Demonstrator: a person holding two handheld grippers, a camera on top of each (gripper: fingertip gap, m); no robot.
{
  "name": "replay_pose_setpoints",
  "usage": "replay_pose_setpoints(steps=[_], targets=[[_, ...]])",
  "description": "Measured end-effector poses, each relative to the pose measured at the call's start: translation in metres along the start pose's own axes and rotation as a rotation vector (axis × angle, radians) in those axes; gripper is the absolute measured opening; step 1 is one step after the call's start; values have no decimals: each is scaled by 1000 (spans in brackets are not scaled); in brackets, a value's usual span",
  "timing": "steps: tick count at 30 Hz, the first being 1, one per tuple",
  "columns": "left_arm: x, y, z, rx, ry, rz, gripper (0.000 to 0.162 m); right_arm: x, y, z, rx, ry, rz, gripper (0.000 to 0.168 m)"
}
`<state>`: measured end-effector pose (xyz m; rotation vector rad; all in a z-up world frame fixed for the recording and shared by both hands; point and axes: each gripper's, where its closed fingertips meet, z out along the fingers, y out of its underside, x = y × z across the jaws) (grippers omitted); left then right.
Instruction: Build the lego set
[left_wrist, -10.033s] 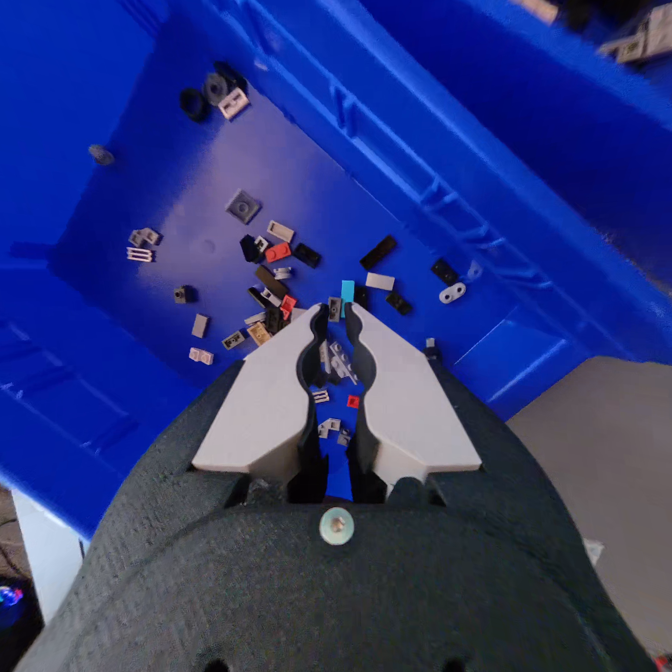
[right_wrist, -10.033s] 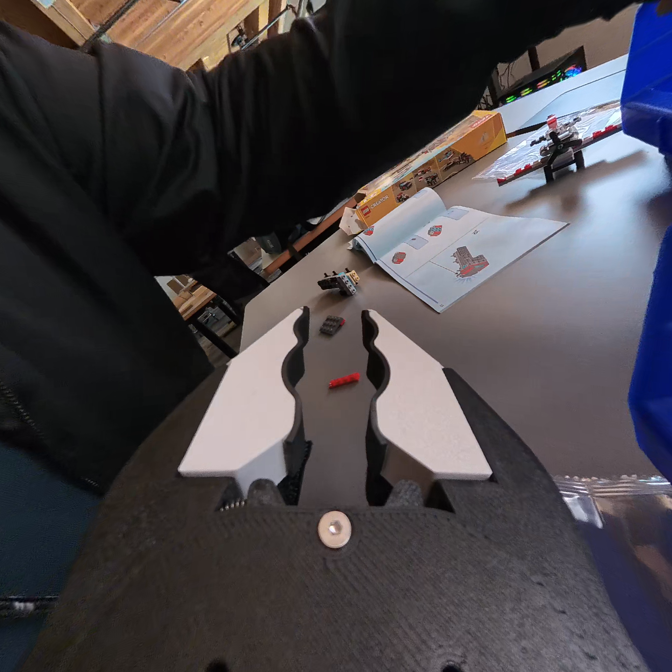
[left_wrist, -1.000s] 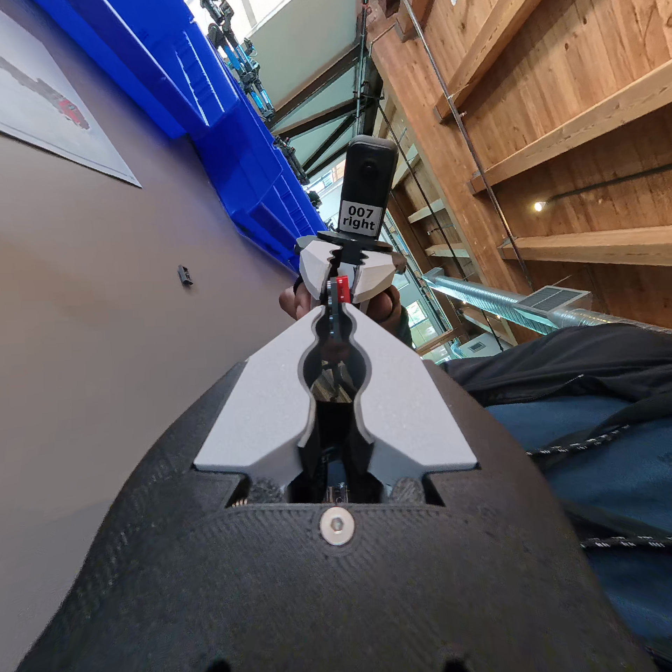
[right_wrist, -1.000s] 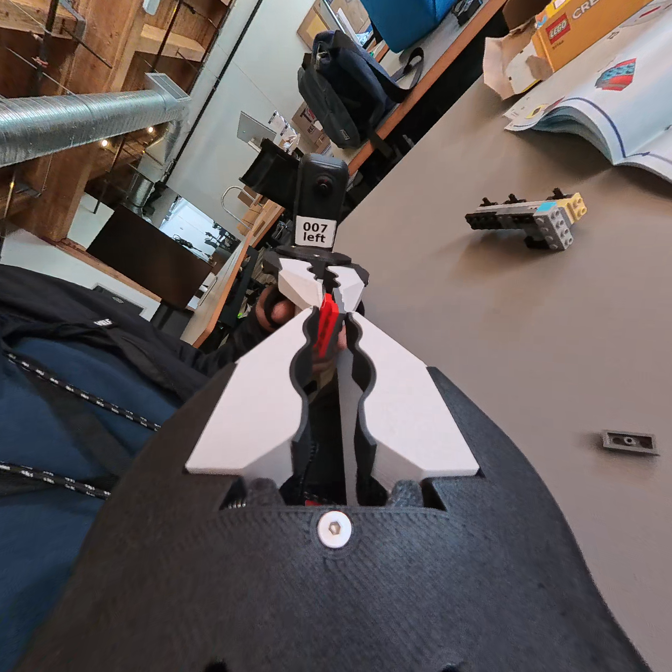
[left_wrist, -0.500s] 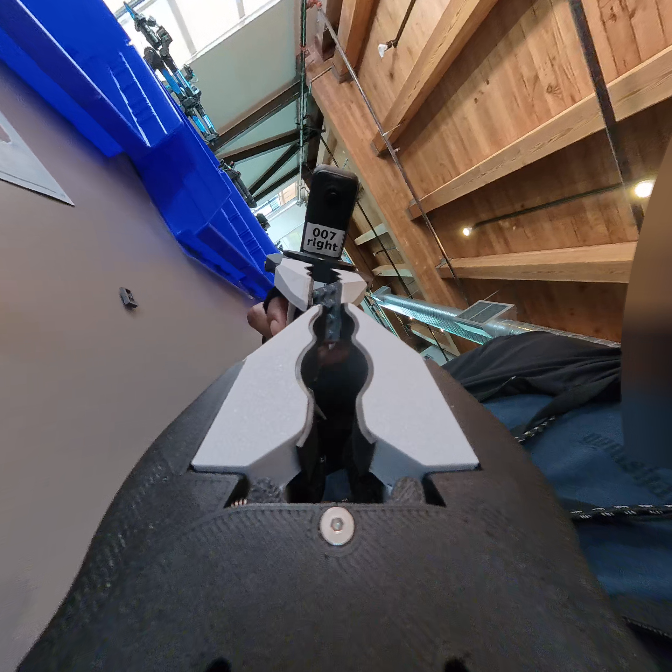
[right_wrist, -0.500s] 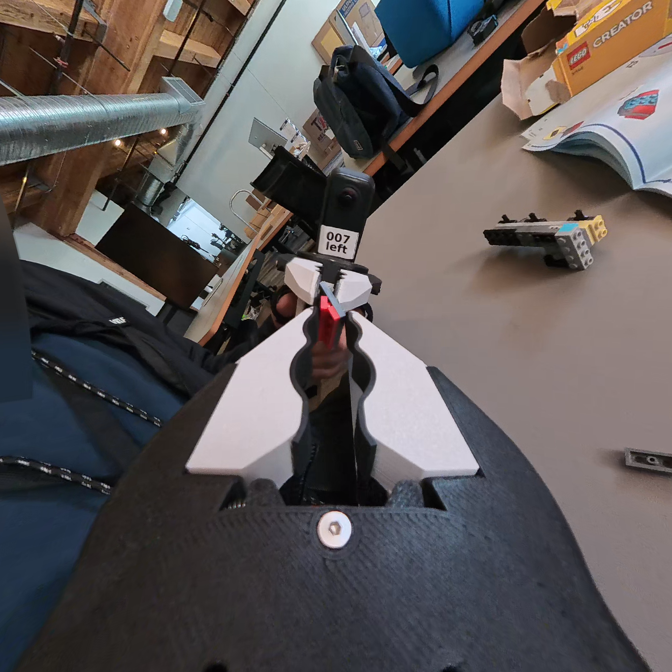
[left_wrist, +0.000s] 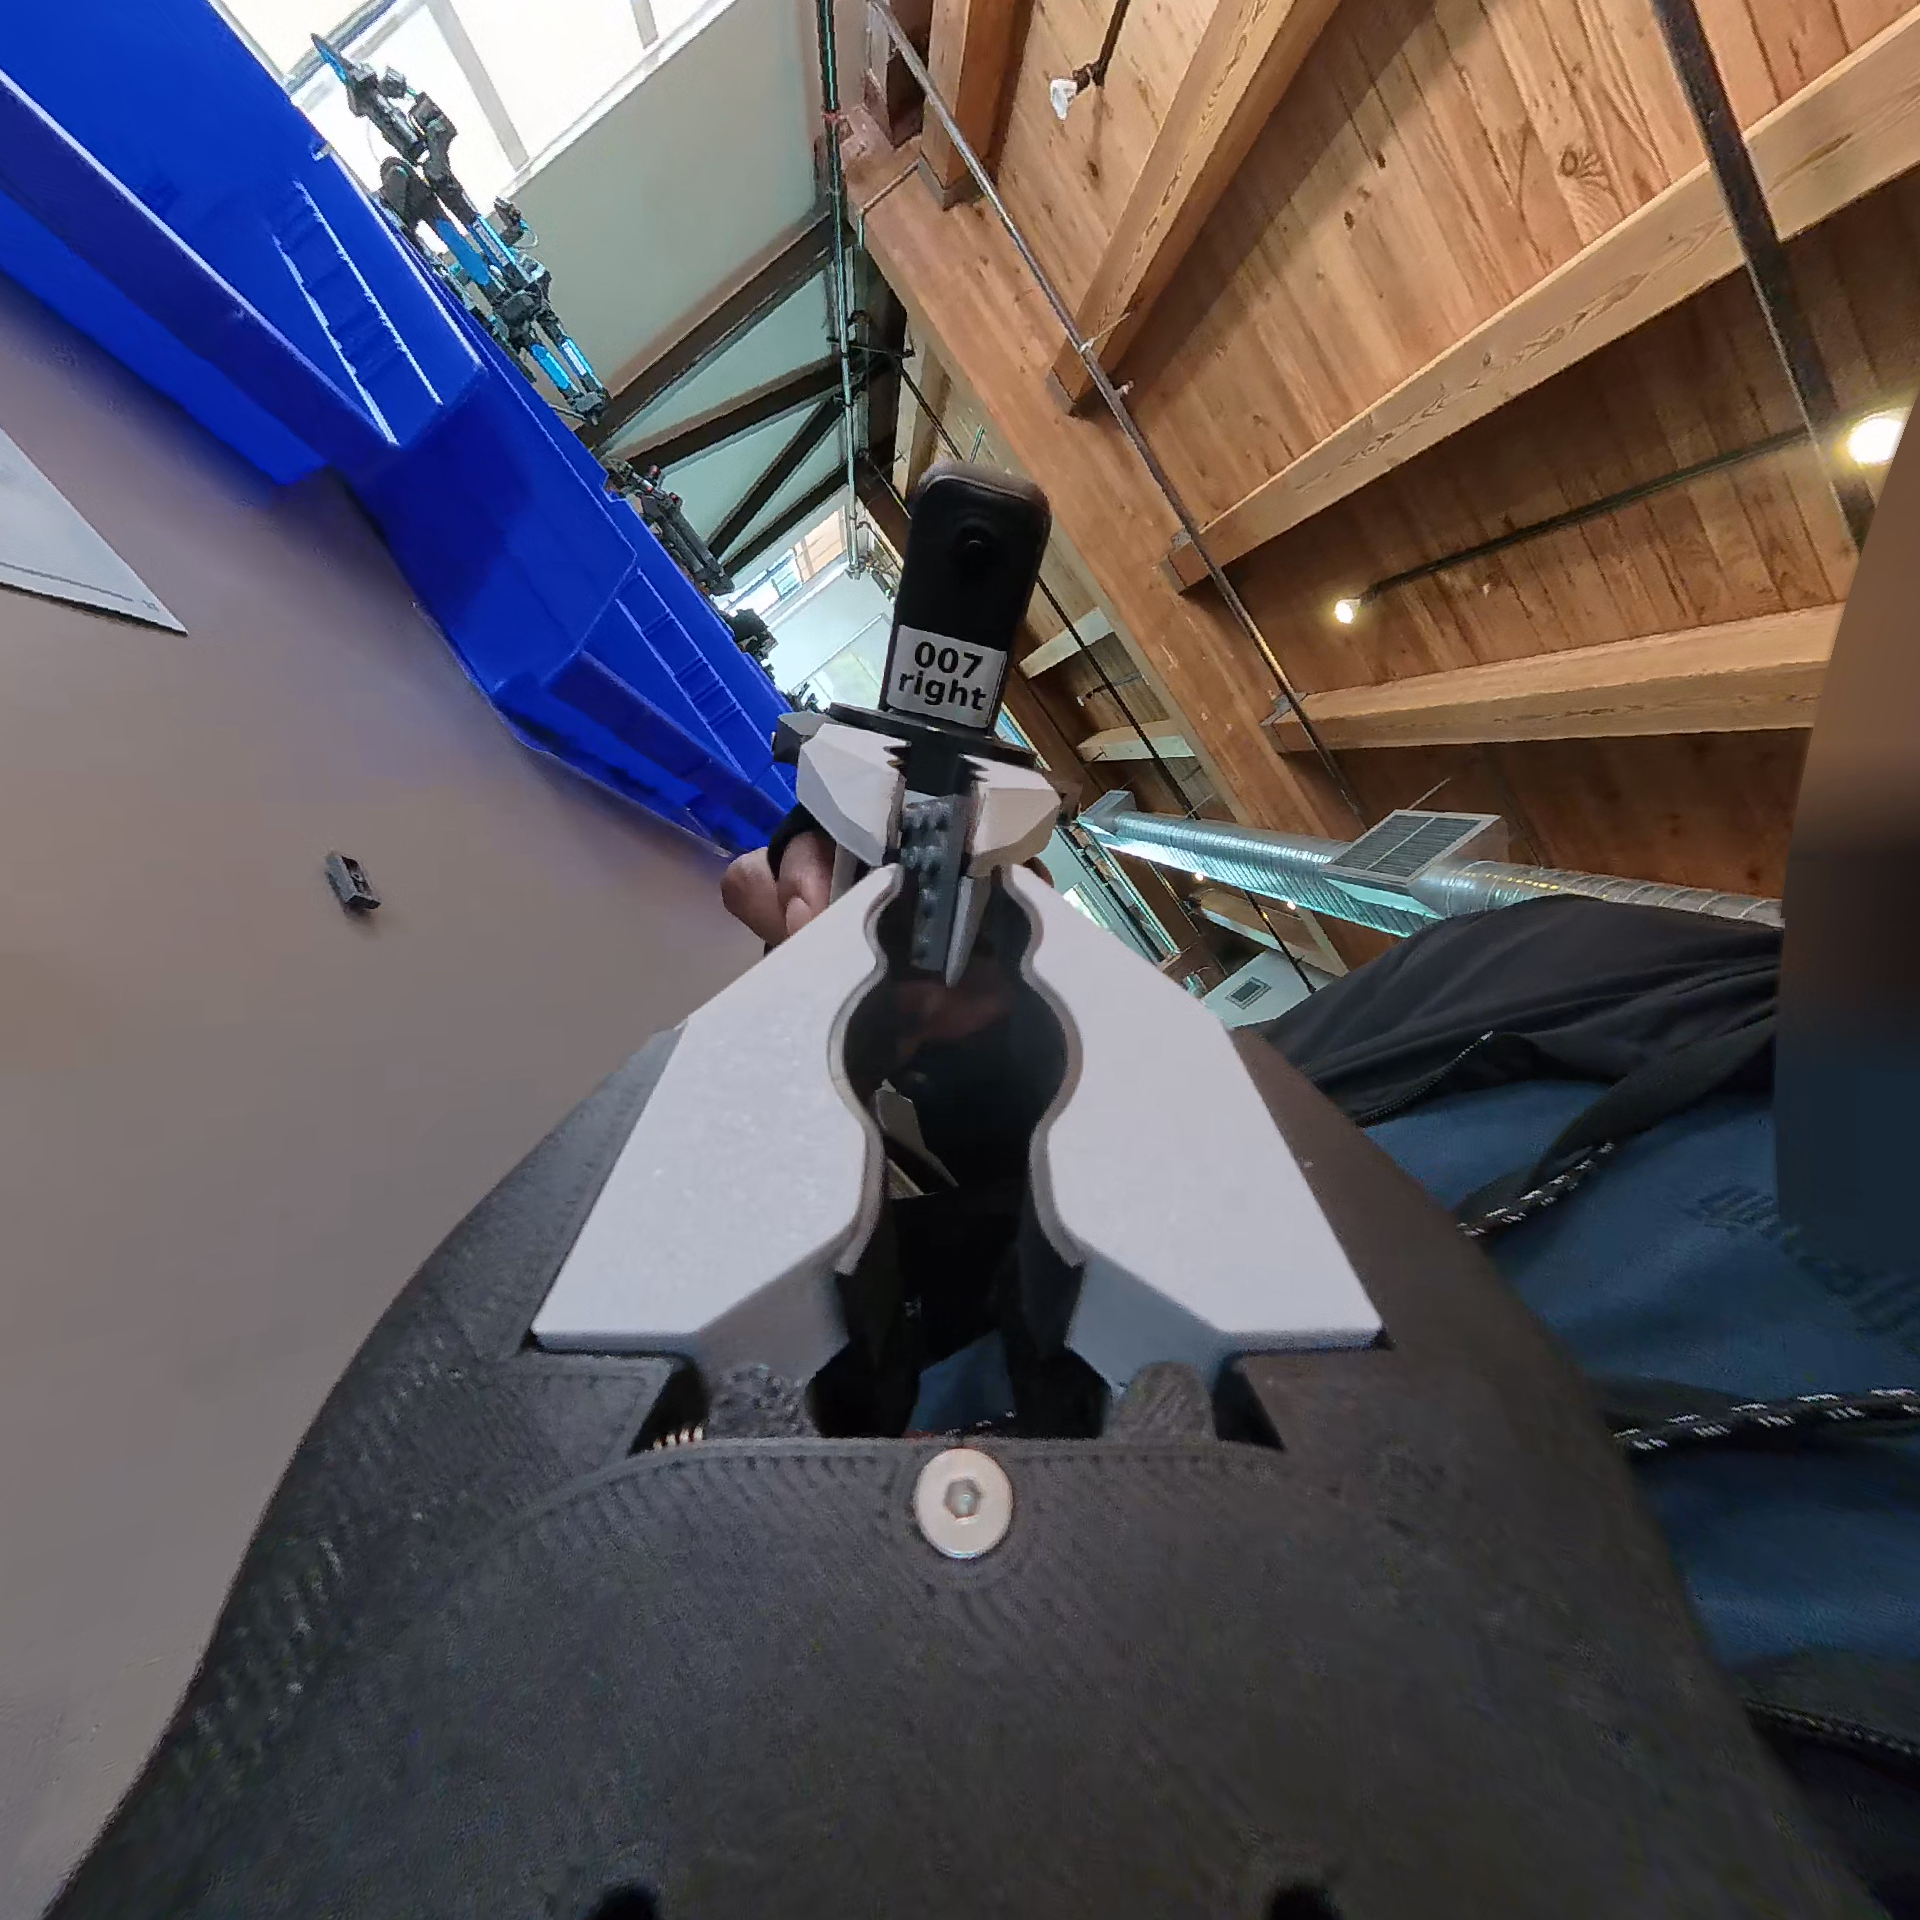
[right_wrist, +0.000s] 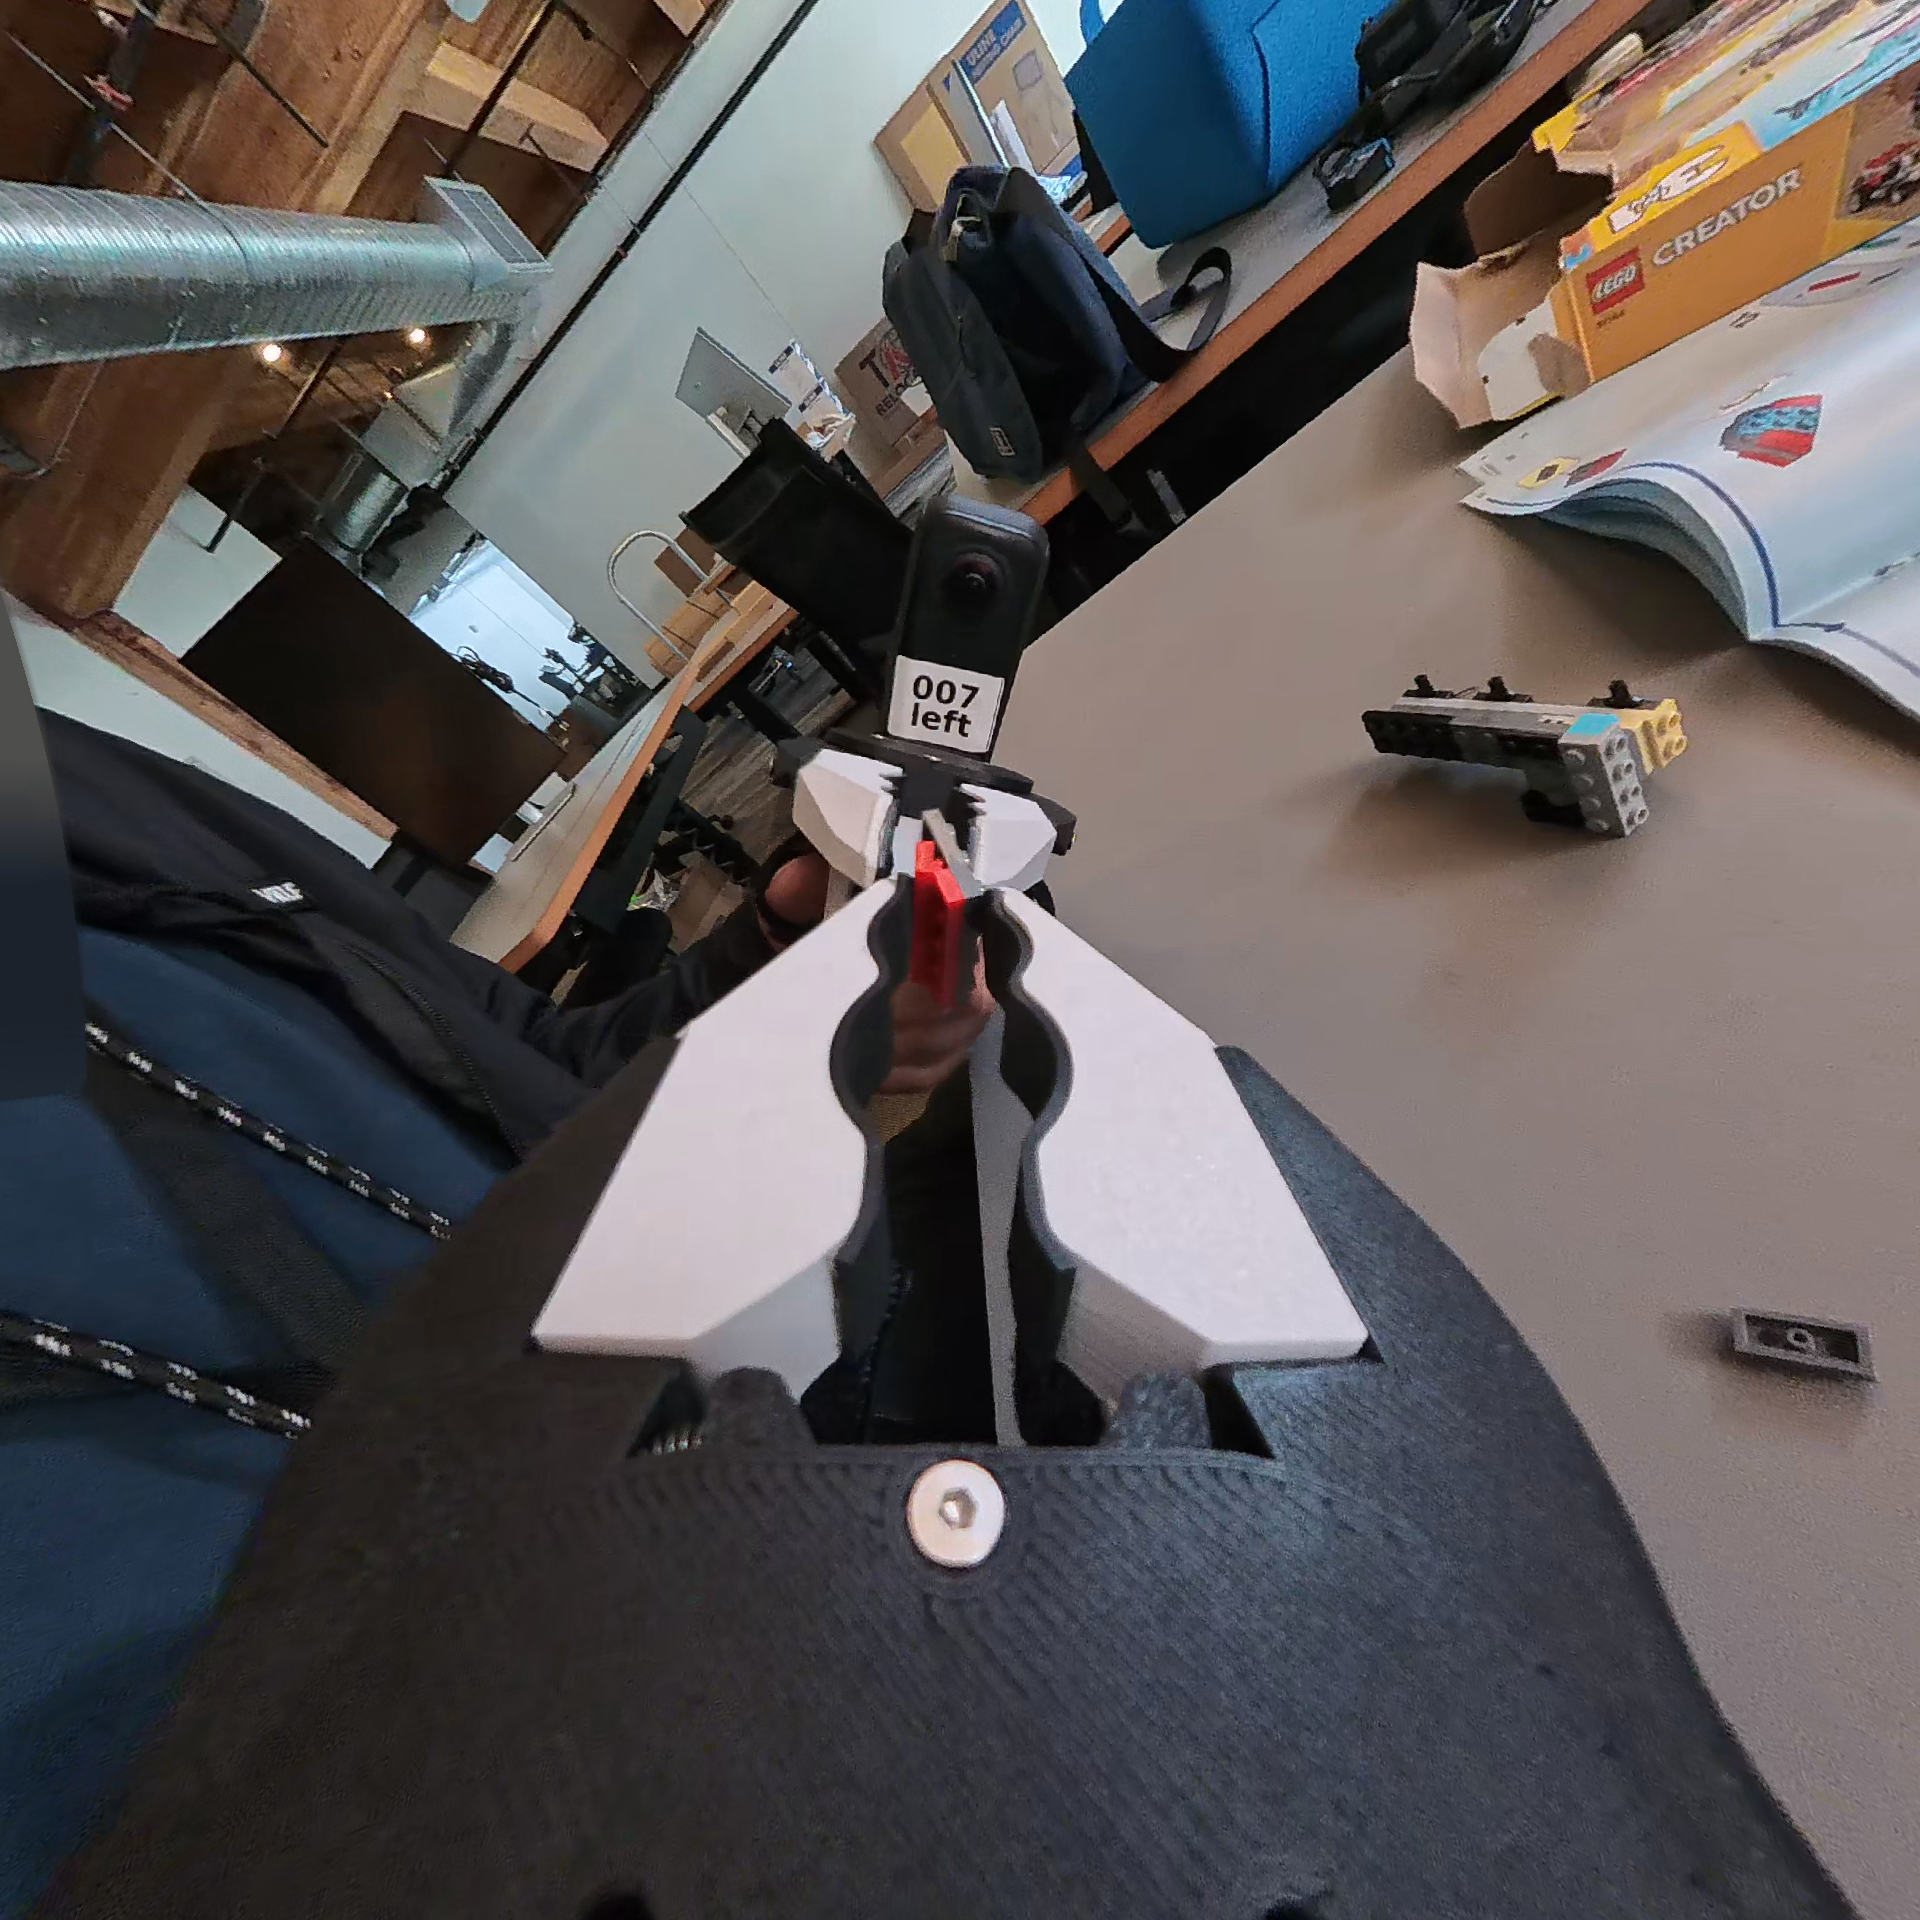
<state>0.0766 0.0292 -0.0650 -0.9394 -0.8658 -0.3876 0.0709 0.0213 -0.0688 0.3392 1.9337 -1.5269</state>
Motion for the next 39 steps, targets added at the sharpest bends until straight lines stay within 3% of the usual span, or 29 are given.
replay_pose_setpoints(steps=[5,19,39], targets=[[1,-1,1,7,8,2,7,-4,-1,0,3,-13,-5,12],[5,-4,2,50,96,-106,6,-9,-5,0,16,-38,19,13],[-5,-6,0,81,87,-204,6,4,-6,2,36,23,74,13]])
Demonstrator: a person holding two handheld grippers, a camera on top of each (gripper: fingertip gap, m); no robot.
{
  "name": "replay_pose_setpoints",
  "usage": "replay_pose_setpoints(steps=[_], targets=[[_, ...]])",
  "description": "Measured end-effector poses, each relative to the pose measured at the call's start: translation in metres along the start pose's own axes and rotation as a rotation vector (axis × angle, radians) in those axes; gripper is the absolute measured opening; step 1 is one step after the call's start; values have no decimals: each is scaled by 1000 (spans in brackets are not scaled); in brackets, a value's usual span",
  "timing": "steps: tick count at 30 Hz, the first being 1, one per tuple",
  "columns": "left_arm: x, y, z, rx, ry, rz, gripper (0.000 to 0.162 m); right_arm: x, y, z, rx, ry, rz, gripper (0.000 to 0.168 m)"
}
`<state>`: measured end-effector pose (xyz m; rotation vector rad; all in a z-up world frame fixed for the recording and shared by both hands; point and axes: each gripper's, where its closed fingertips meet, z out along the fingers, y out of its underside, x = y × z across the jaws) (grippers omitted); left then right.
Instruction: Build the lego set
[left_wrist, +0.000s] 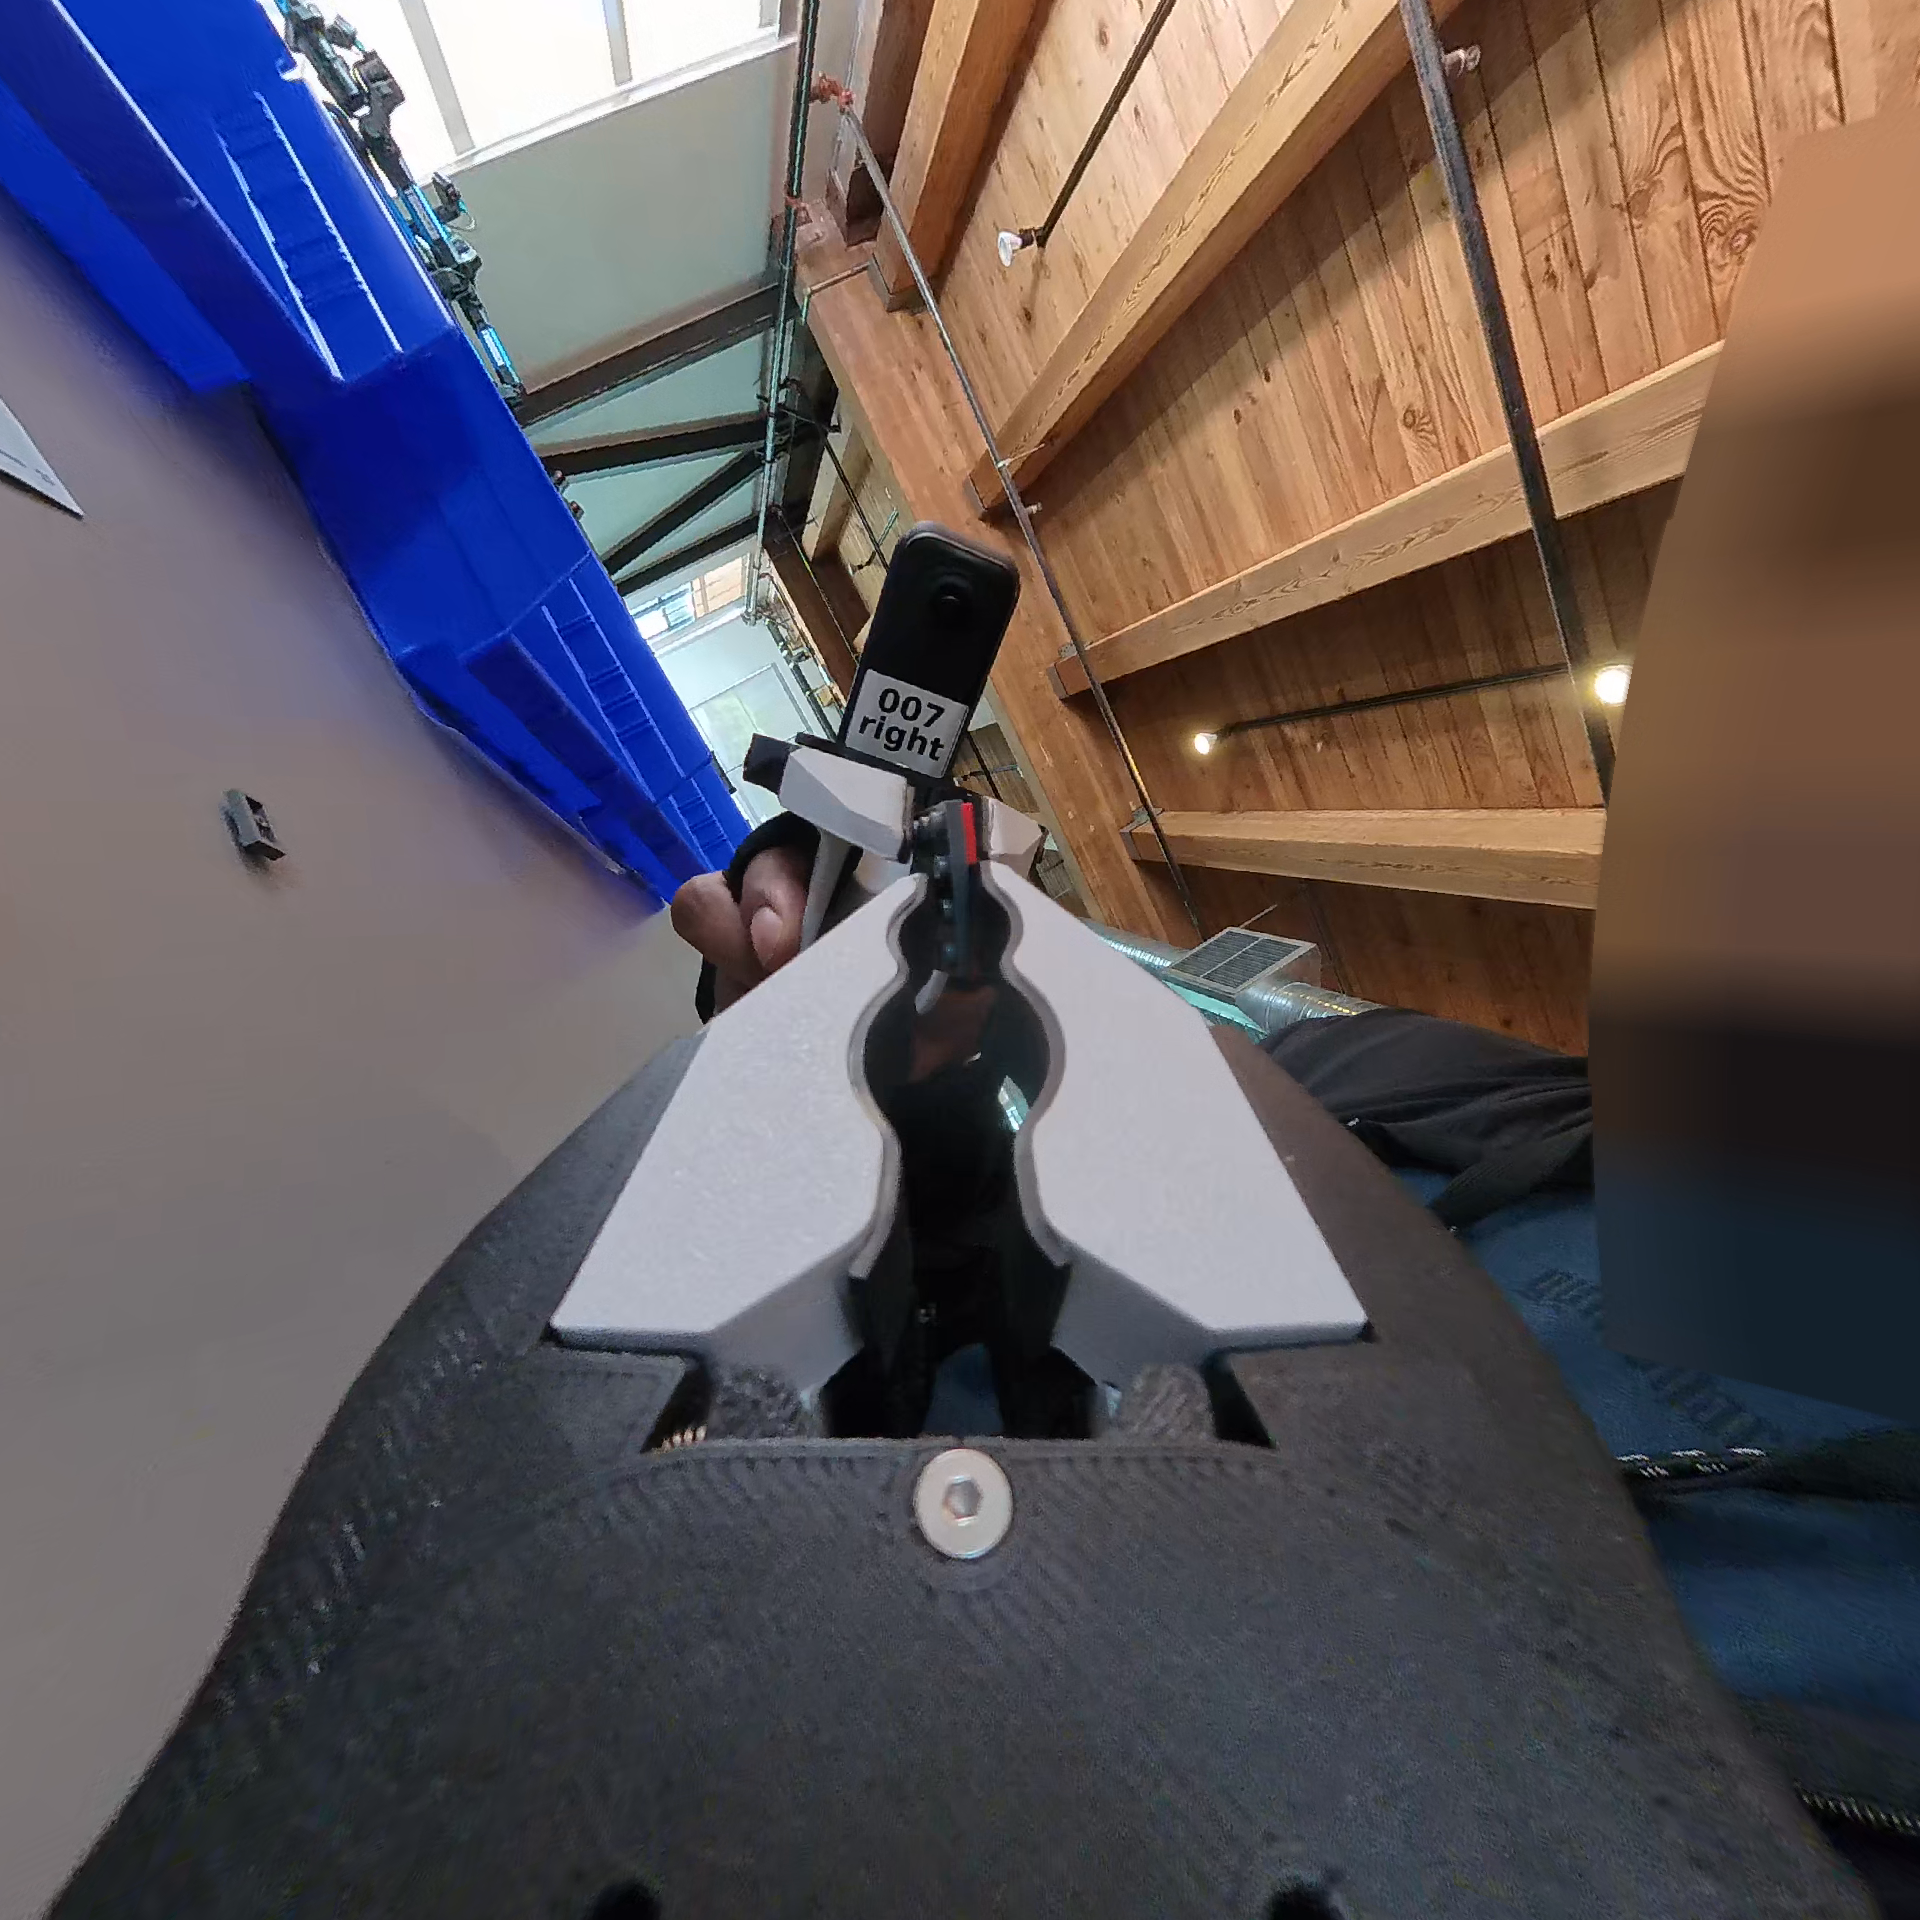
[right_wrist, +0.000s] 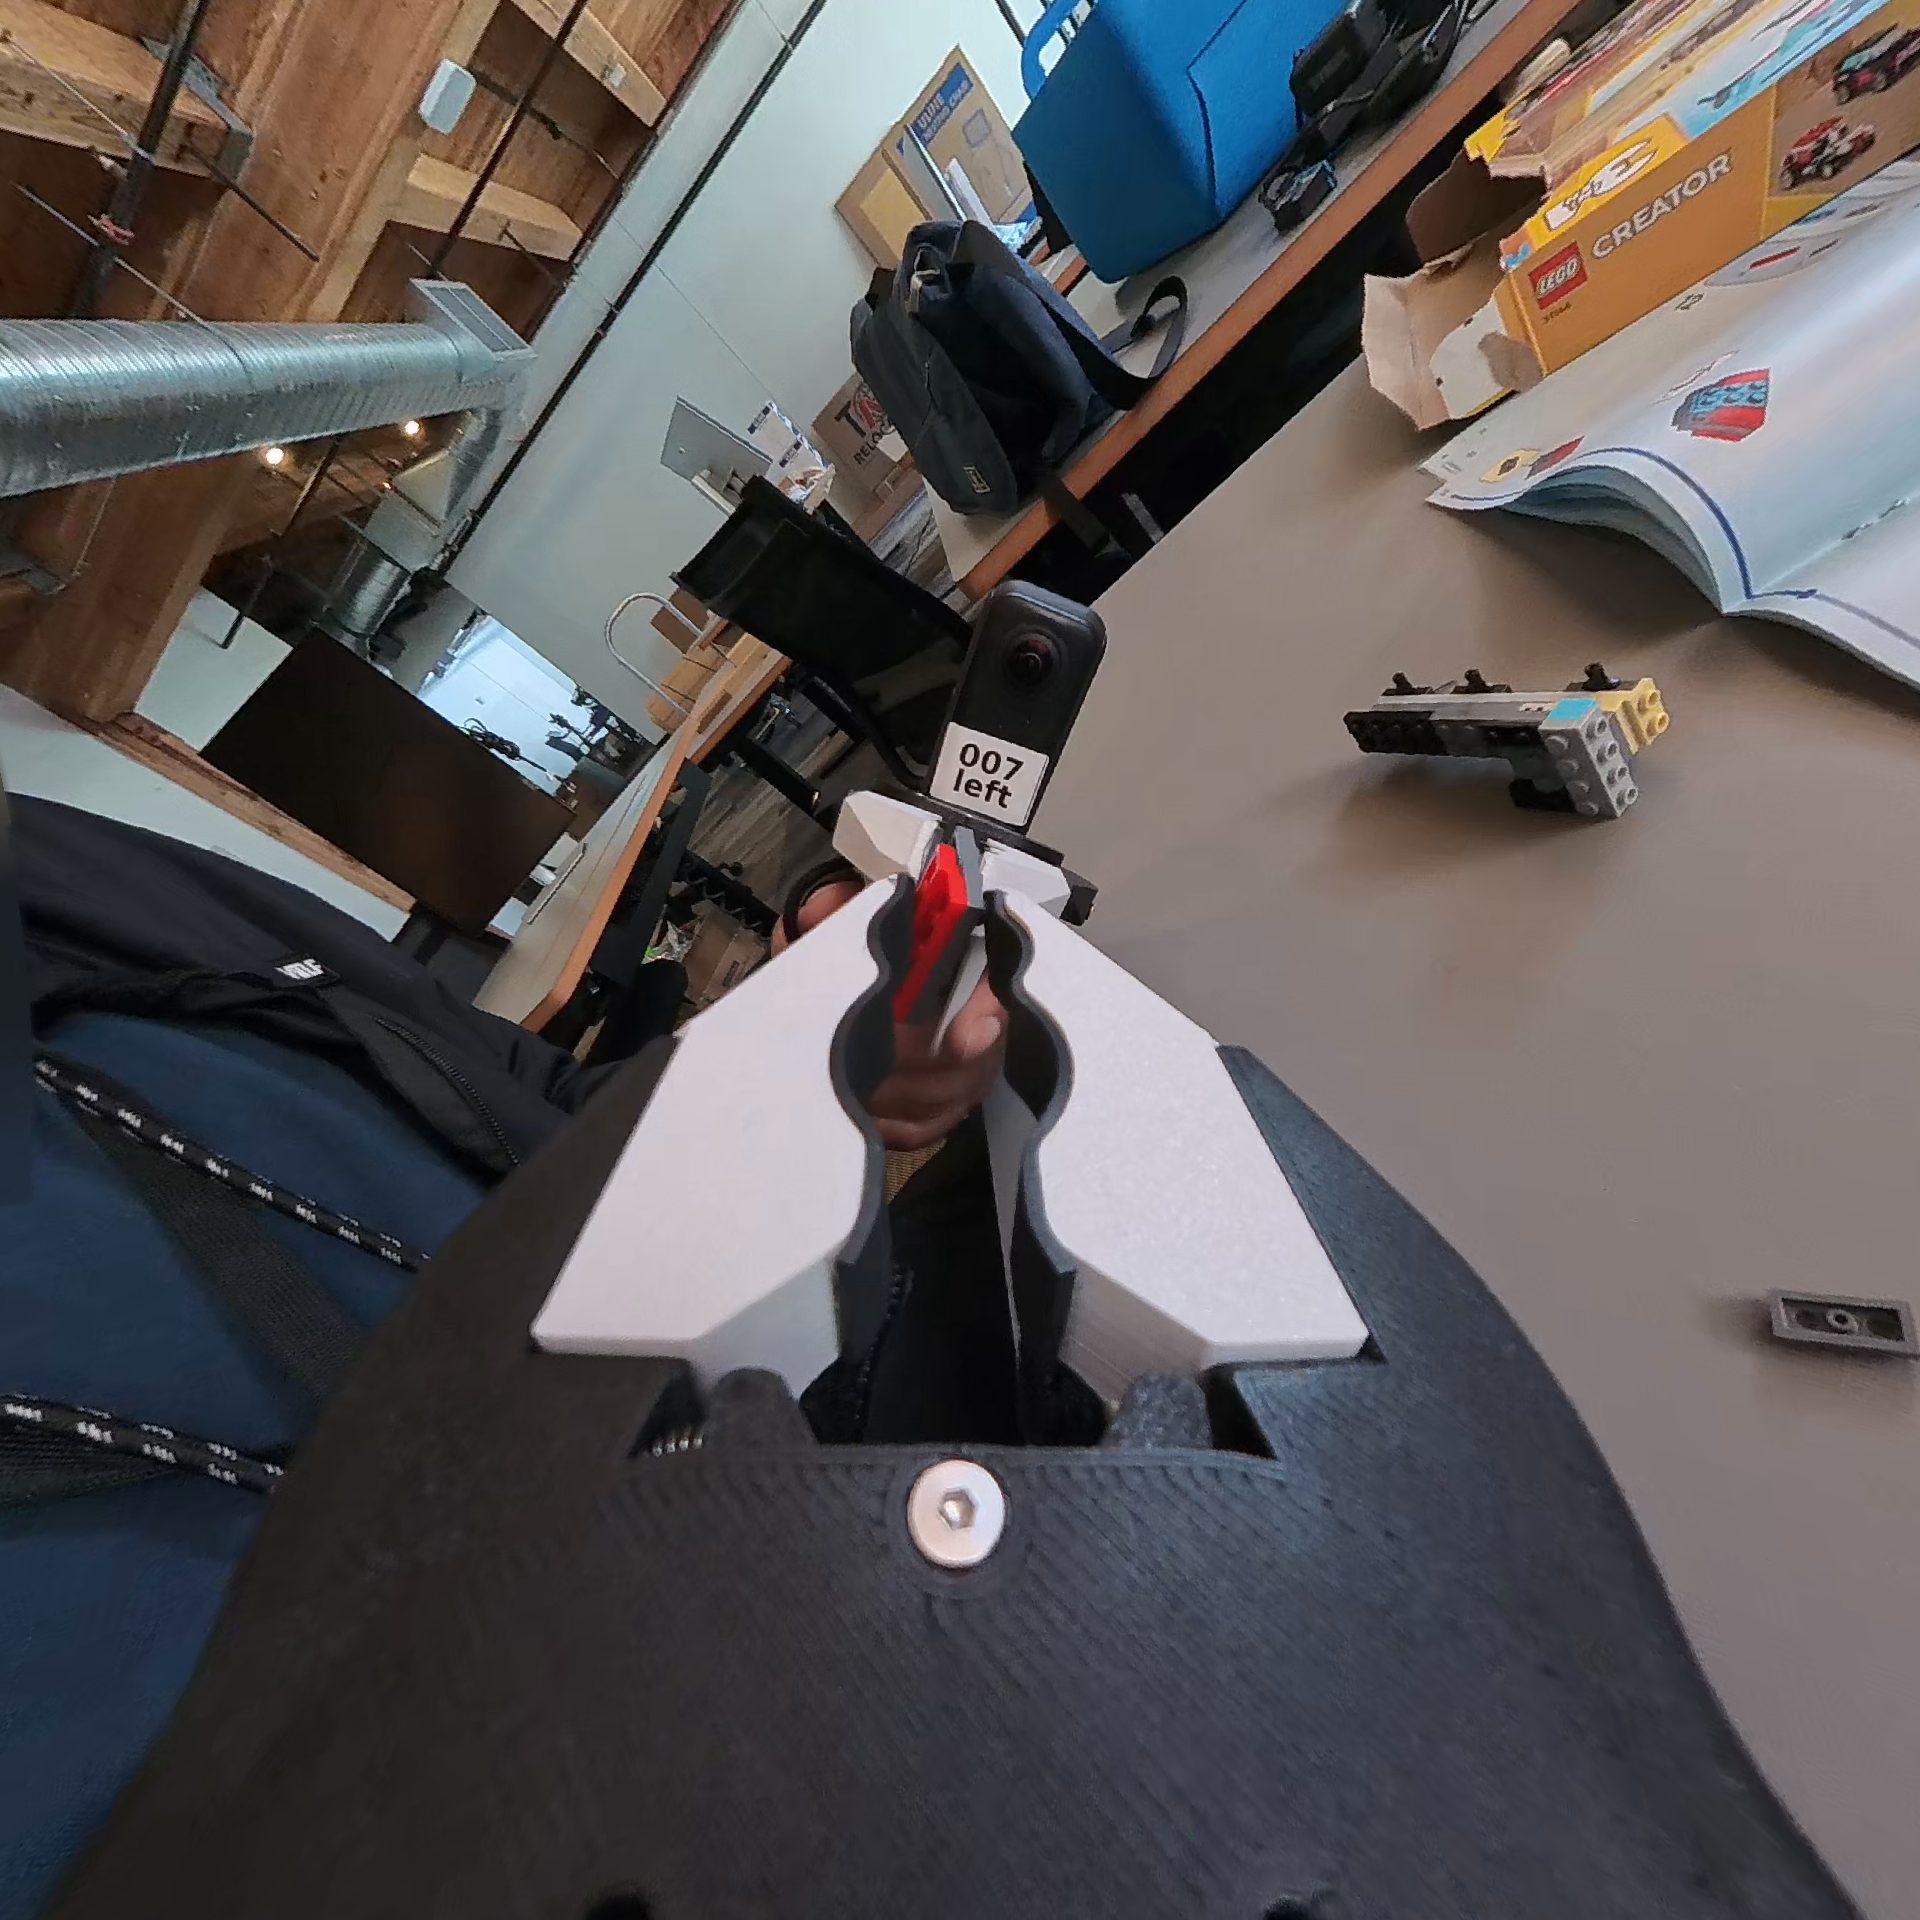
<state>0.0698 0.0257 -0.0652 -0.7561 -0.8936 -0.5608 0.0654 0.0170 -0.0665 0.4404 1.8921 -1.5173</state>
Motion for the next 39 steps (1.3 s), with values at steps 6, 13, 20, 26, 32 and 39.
replay_pose_setpoints(steps=[6,13,20,26,32,39], targets=[[2,-1,0,5,11,12,6,-2,-2,1,10,-7,-5,11],[10,-1,-1,0,32,77,7,-13,-6,3,41,-23,-66,9],[20,0,1,-2,64,117,22,-15,-9,2,70,-19,-86,9],[12,9,6,-55,-7,176,29,-15,-18,-1,152,-24,-62,8],[11,5,11,-4,4,158,22,-19,-26,-5,220,-29,-79,8],[18,1,15,62,59,147,13,-20,-27,-6,259,-30,-89,8]])
